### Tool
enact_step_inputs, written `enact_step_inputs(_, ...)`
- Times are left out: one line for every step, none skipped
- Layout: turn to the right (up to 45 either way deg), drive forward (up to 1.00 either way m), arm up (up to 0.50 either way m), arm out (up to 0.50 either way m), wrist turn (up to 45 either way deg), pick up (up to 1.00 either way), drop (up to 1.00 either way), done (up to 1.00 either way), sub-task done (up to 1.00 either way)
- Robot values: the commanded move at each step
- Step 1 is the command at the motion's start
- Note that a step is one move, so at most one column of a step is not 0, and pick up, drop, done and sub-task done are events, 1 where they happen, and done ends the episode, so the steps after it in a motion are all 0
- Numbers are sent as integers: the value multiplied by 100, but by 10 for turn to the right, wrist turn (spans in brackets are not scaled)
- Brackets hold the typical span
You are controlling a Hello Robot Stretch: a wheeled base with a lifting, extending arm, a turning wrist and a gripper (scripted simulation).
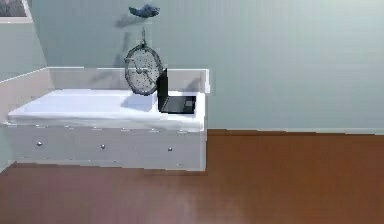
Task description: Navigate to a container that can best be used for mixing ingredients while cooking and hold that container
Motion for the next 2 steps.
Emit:
enact_step_inputs(0,35,0,0,0,0,0,0,0)
enact_step_inputs(-450,0,0,0,0,0,0,0,0)
